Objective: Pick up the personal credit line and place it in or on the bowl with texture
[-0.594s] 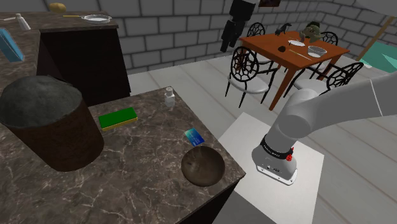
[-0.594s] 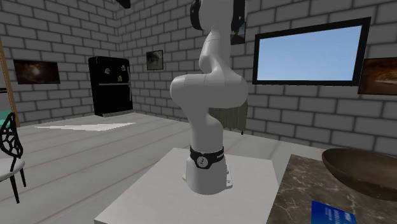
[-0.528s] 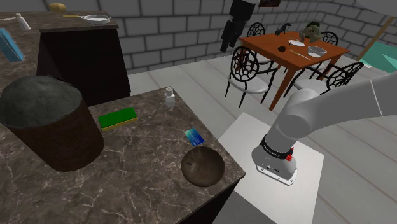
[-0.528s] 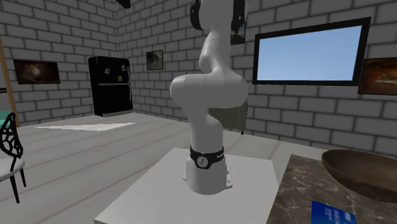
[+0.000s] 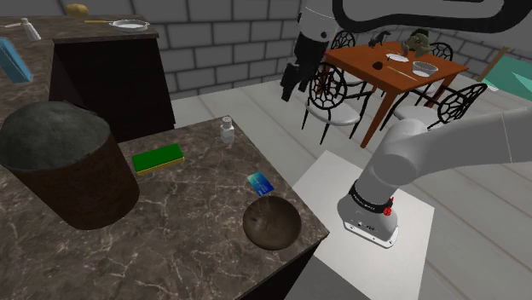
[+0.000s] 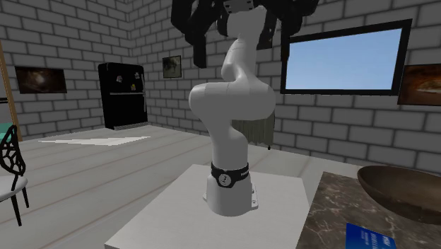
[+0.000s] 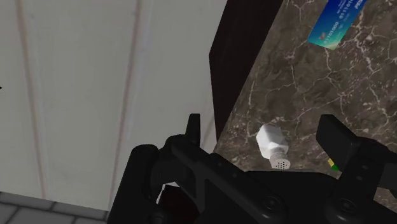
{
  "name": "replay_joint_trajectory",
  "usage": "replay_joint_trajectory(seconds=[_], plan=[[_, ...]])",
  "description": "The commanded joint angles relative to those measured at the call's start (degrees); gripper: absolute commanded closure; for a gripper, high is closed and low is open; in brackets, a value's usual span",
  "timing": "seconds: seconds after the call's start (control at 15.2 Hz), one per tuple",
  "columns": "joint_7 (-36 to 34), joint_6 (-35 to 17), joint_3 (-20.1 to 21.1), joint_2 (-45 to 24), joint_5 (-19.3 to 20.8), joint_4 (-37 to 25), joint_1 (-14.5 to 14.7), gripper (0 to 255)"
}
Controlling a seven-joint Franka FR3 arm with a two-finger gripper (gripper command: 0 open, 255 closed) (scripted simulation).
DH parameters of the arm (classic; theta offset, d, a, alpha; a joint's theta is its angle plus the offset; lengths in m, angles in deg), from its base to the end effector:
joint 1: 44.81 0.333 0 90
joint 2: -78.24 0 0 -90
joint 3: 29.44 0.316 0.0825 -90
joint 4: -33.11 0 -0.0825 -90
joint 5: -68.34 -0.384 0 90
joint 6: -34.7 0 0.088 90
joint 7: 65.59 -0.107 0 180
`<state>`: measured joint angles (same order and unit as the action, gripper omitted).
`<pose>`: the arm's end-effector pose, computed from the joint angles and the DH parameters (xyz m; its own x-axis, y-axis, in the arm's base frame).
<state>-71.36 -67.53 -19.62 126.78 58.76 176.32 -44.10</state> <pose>0.3024 0.0819 0.5558 0.9927 0.0055 0.1204 0.0117 -0.9986 -0.0507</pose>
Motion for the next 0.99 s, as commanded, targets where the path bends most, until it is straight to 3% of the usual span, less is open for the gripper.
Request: replay_joint_trajectory(seconds=[0.0, 0.53, 0.92], plan=[[-3.9, -2.7, 3.0, 0.2, -1.3, 2.5, 0.1, 0], [-20.4, -14.2, 17.2, -3.7, -7.1, 8.9, 0.8, 0], [-33.9, -24.1, 29.7, -12.7, -9.1, 9.1, -1.7, 0]])
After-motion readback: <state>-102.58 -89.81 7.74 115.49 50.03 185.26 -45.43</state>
